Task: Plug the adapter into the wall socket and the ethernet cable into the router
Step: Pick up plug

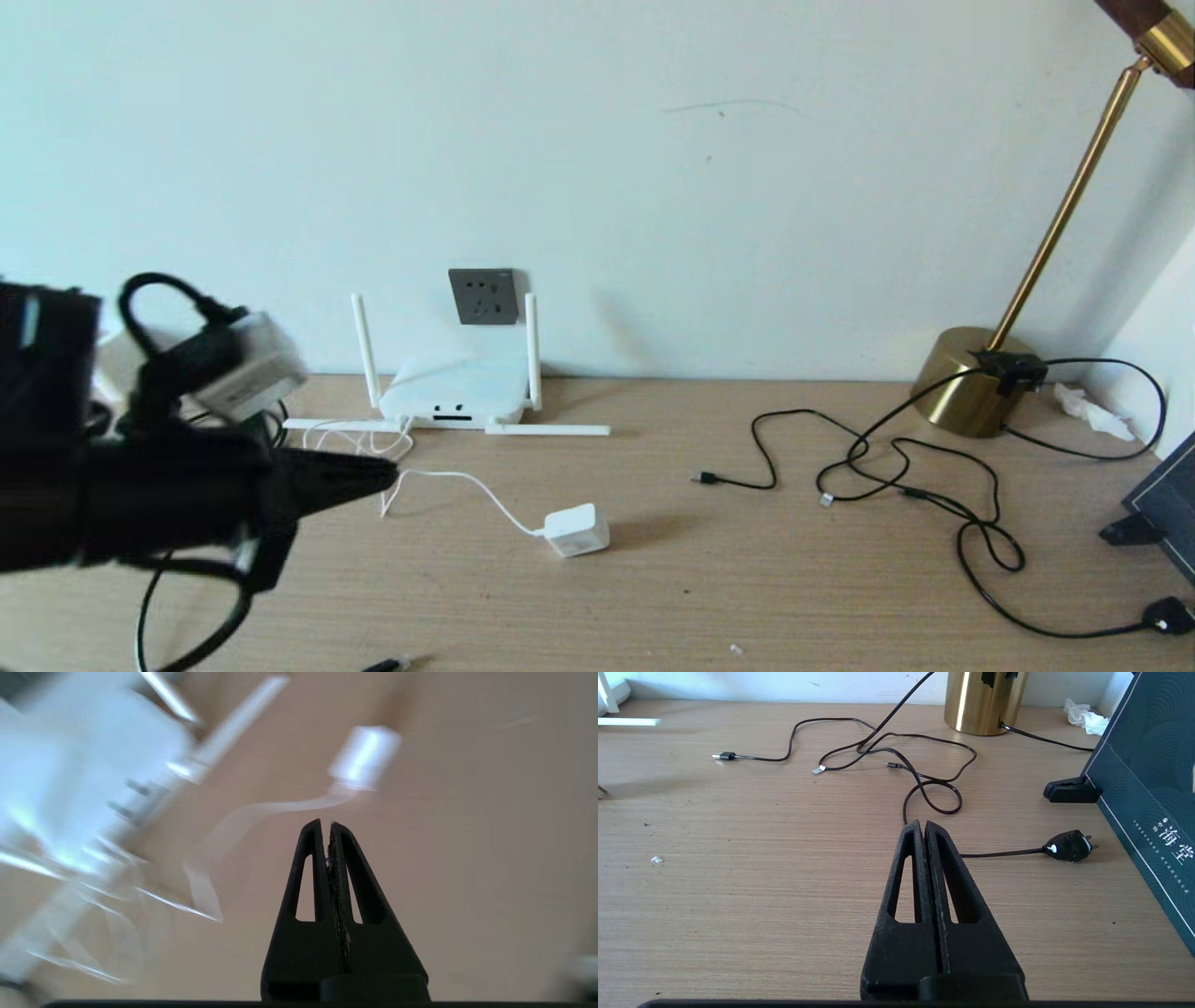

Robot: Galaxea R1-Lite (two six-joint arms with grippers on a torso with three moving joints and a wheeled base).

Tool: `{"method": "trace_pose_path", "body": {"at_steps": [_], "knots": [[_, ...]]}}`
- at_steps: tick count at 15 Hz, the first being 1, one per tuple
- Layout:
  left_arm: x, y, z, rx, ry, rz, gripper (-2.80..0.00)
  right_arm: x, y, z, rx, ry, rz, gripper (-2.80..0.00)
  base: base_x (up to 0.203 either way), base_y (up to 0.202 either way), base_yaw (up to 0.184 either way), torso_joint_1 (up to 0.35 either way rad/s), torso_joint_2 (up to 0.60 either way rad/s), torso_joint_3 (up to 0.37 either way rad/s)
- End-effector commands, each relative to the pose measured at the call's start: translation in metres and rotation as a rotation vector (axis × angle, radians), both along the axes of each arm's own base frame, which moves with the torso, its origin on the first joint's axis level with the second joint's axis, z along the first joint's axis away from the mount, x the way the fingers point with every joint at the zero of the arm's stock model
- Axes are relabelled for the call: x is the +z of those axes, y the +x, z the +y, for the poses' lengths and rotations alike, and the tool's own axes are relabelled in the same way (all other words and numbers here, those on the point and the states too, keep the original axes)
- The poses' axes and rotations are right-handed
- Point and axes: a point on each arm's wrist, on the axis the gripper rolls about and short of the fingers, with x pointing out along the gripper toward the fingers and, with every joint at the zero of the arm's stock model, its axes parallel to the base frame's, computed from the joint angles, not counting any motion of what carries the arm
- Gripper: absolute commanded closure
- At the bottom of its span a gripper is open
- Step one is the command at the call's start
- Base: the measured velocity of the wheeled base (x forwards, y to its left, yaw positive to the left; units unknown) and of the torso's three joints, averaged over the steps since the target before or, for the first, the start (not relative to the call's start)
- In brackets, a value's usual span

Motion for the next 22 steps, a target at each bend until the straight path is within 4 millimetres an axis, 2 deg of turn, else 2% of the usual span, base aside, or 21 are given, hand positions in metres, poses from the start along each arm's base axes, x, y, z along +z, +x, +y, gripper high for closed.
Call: {"method": "trace_pose_path", "body": {"at_steps": [1,3,5,7,11,13,18,20,21,22], "knots": [[-0.023,0.058,-0.019,-0.039,0.124,0.045,0.00,0.000,0.000,0.000,0.000,0.000,0.000,0.00,0.000,0.000,0.000,0.000,0.00,0.000],[-0.017,0.085,-0.044,-0.046,0.231,-0.032,0.00,0.000,0.000,0.000,0.000,0.000,0.000,0.00,0.000,0.000,0.000,0.000,0.00,0.000],[-0.016,0.088,-0.063,-0.038,0.300,-0.061,0.00,0.000,0.000,0.000,0.000,0.000,0.000,0.00,0.000,0.000,0.000,0.000,0.00,0.000],[-0.024,0.078,-0.059,-0.036,0.312,-0.040,0.00,0.000,0.000,0.000,0.000,0.000,0.000,0.00,0.000,0.000,0.000,0.000,0.00,0.000],[-0.029,0.061,-0.030,0.009,0.305,-0.004,0.00,0.000,0.000,0.000,0.000,0.000,-0.001,0.00,0.000,0.000,0.000,0.000,0.00,0.000],[-0.043,0.059,-0.021,-0.032,0.279,0.044,0.00,0.000,0.000,0.000,0.000,0.000,0.000,0.00,0.000,0.000,0.000,0.000,0.00,0.000],[-0.084,0.080,-0.024,-0.130,0.341,0.123,0.00,0.000,0.000,0.000,0.000,0.000,-0.002,0.00,0.000,0.000,0.000,0.000,0.00,0.000],[-0.096,0.102,-0.030,-0.174,0.372,0.073,0.00,0.000,0.000,0.000,0.000,0.000,0.000,0.00,0.000,0.000,0.000,0.000,0.00,0.000],[-0.094,0.114,-0.033,-0.194,0.377,0.025,0.00,0.000,0.000,0.000,0.000,0.000,0.000,0.00,0.000,0.000,0.000,0.000,0.00,0.000],[-0.091,0.123,-0.036,-0.212,0.371,-0.008,-2.80,0.000,0.000,0.000,0.000,0.000,0.000,0.00,0.000,0.000,0.000,0.000,0.00,0.000]]}}
